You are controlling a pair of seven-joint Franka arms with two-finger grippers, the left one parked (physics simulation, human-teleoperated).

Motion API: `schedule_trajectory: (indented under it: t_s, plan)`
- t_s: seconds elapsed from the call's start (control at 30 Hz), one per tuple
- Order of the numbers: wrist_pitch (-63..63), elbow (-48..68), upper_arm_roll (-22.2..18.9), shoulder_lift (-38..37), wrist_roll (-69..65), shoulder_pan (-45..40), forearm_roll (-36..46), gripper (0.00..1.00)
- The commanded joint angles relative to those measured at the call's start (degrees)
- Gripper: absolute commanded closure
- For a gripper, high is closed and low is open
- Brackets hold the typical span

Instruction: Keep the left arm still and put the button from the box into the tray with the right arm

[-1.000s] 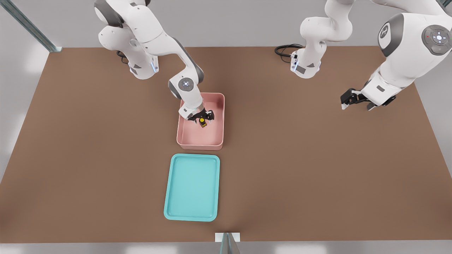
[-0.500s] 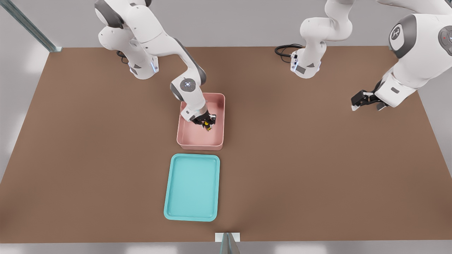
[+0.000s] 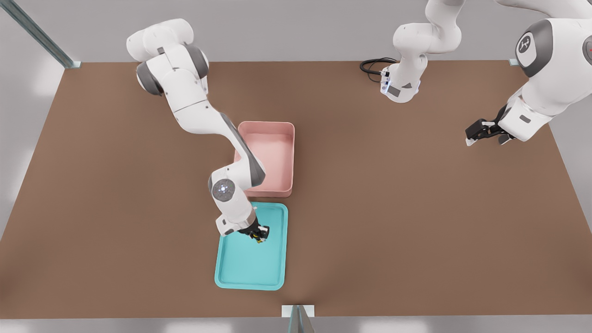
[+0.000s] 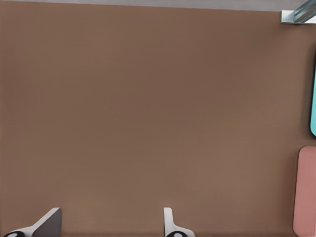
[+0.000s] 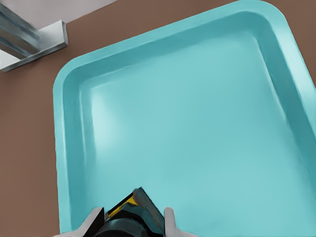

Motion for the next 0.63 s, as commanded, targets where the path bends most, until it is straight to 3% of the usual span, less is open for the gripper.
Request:
schedule_trajectory:
  t_s: [0.0,0.03,0.1,0.13,0.2,0.23,0.3,0.33,0.37,0.4,0.6]
  plan:
    - [-3.3,4.4,-0.1,3.2,-20.4,-0.7,1.2,0.45]
    - [-3.6,4.6,0.2,3.4,-21.0,-1.1,1.2,0.0]
    - [-10.6,8.3,0.3,3.1,-21.0,-1.9,2.4,0.0]
    - [-19.7,12.1,0.3,1.7,-21.0,-2.4,4.3,0.0]
    - [-41.1,14.8,-0.3,-11.4,-21.3,-3.4,3.4,0.0]
    - [-48.7,14.5,0.3,-18.1,-21.6,-3.6,-3.0,0.0]
    - [-55.5,6.4,0.8,-30.7,-35.8,-8.5,-8.0,0.0]
    - [-58.5,5.5,1.0,-32.9,-45.9,-15.1,-8.6,0.0]
    - [-59.6,5.7,0.3,-32.7,-56.1,-20.4,-8.2,0.0]
    - [-59.7,6.1,-1.6,-31.8,-56.2,-22.2,-8.3,0.0]
    - [-58.9,5.6,-1.7,-31.8,-56.0,-25.7,-8.7,0.0]
